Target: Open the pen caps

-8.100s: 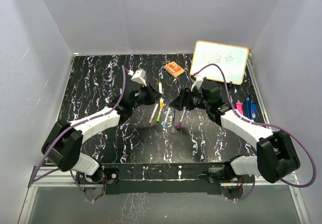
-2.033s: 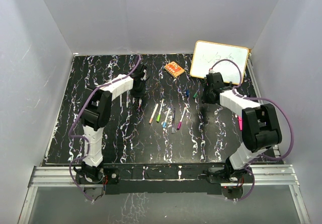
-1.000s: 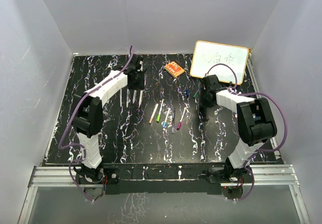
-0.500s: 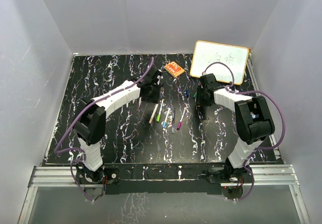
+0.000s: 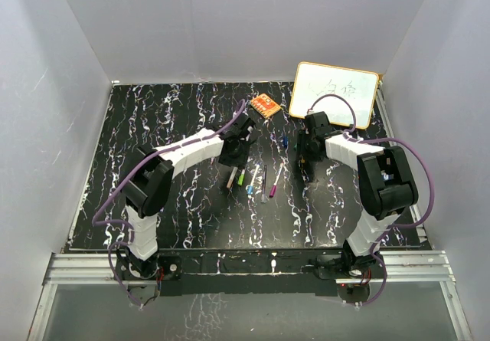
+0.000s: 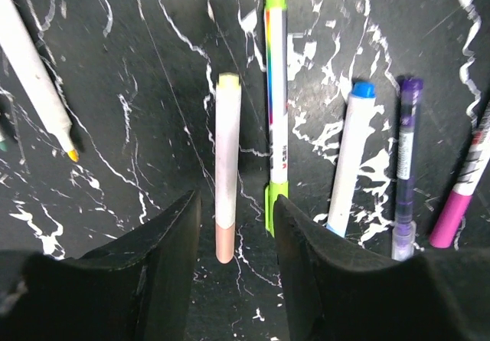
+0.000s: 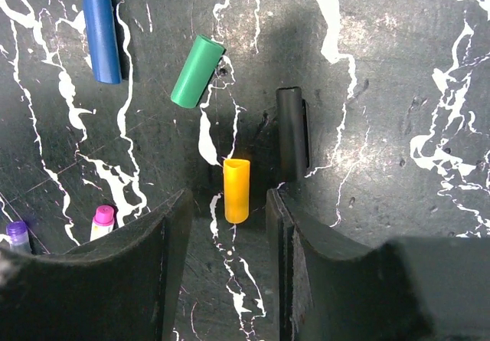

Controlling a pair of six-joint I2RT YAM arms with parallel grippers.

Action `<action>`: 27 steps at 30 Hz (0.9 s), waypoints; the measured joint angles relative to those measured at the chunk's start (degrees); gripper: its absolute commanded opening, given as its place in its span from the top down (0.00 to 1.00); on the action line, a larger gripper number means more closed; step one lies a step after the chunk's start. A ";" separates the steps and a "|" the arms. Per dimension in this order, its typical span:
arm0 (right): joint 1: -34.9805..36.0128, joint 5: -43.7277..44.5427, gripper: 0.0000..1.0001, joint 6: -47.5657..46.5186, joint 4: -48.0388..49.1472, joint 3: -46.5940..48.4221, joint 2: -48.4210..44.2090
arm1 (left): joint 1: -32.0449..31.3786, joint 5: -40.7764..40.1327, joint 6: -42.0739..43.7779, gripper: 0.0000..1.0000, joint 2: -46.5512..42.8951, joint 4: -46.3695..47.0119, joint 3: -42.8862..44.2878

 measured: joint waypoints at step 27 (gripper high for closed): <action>0.00 -0.70 0.58 -0.33 -0.87 -0.50 -14.56 | -0.46 -2.23 0.42 0.62 2.56 3.93 -5.35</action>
